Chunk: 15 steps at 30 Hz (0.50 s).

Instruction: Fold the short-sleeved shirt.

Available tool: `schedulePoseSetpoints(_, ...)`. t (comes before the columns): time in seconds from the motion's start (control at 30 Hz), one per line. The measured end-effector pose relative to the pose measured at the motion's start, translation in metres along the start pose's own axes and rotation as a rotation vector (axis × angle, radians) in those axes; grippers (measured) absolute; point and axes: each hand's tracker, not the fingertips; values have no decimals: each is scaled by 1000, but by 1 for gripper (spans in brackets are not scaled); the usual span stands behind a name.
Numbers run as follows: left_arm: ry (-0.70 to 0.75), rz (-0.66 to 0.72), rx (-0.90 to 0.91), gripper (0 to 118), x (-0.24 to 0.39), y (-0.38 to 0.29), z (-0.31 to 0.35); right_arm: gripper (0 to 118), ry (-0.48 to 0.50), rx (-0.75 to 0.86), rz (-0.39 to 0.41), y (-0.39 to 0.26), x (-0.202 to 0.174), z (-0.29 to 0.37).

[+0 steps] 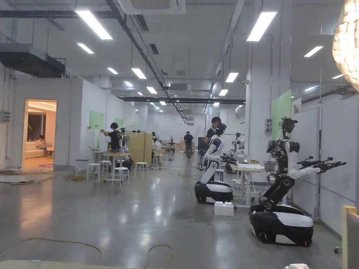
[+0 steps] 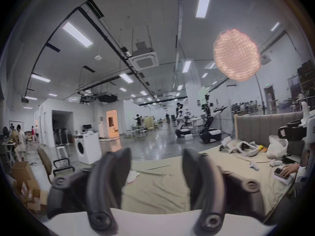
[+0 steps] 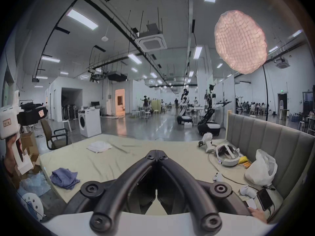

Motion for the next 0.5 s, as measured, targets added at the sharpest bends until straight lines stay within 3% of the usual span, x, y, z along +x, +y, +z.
schedulePoseSetpoints(0.03,-1,-3,1,41,6,3,0,0,3,22,-12,0,1,4)
schedulePoseSetpoints(0.07,2,-3,-3,9,9,5,-1,0,10,23,-20,0,2,7)
schedulePoseSetpoints(0.1,7,-3,-3,4,13,6,1,0,8,23,-20,0,3,9)
schedulePoseSetpoints(0.23,-19,-1,58,0,16,0,11,0,-66,45,-2,-7,8,9)
schedulePoseSetpoints(0.33,-11,18,15,0,12,2,8,0,-52,41,-57,-10,15,7)
schedulePoseSetpoints(0.5,-5,93,-10,0,0,-1,6,0,-74,29,-32,-10,15,4)
